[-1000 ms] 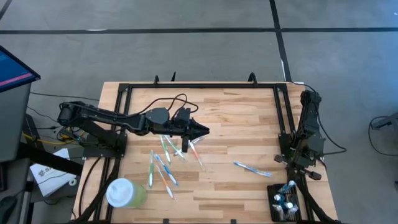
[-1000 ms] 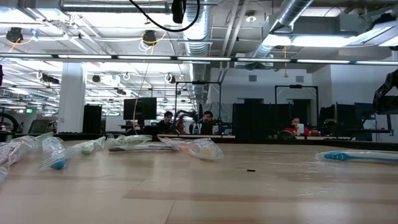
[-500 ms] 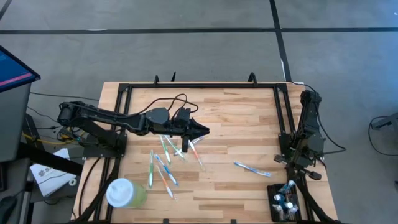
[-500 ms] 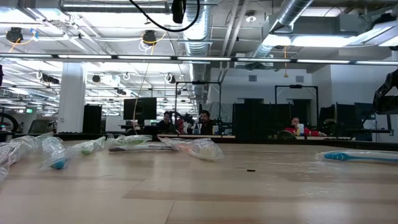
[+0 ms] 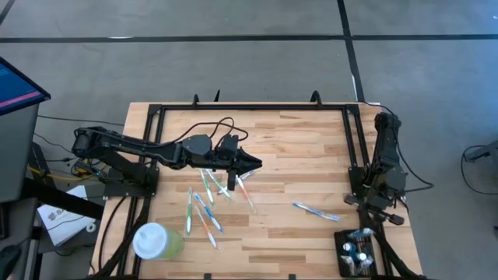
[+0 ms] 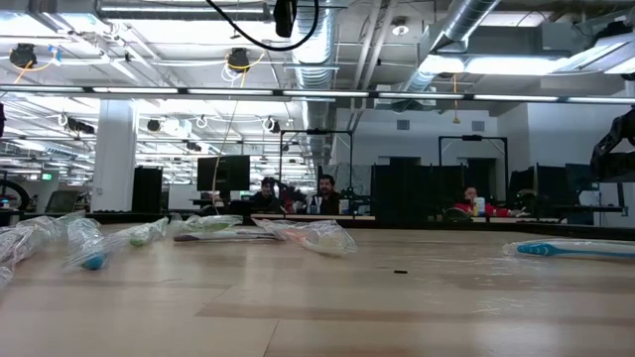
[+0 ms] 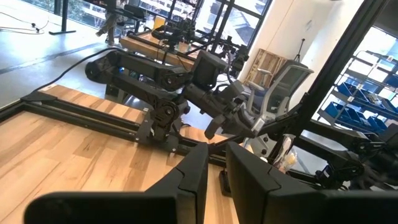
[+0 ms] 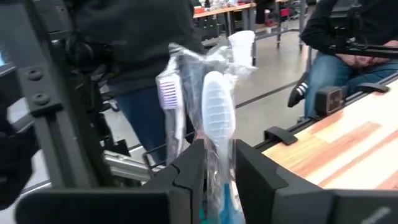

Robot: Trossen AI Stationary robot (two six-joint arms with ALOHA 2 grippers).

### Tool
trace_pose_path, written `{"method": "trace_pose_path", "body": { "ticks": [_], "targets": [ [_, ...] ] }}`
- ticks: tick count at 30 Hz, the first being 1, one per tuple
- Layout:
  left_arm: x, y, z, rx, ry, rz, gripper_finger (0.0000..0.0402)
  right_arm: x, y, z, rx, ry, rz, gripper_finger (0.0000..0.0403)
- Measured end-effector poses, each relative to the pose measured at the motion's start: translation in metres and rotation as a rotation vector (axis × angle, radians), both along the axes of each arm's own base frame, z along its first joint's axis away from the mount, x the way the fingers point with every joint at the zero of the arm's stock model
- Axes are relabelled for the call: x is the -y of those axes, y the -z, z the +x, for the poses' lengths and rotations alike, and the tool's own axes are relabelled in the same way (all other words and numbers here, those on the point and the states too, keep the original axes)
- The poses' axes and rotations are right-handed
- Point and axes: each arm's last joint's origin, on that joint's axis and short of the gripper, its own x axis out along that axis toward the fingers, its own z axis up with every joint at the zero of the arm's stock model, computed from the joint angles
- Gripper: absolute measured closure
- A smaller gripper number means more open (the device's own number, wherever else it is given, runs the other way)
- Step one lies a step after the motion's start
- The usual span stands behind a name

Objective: Pick & Place toothbrushing station
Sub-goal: Put the top blue toothbrush into the black organizer

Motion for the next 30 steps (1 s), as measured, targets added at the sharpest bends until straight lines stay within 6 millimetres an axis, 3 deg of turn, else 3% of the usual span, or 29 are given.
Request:
{"method": "trace_pose_path", "body": {
  "ticks": [23,30],
  "targets": [
    [0.0,0.0,0.0,0.0,0.0,0.0,0.0349,-0.0017,-0.0017,-0.0041,-0.051,-0.026,0.044,0.0316],
    [0.0,0.0,0.0,0.0,0.0,0.0,0.0349,-0.0016,0.0006,-0.0048,-0.173,-0.033,0.07,0.0311]
  ]
}}
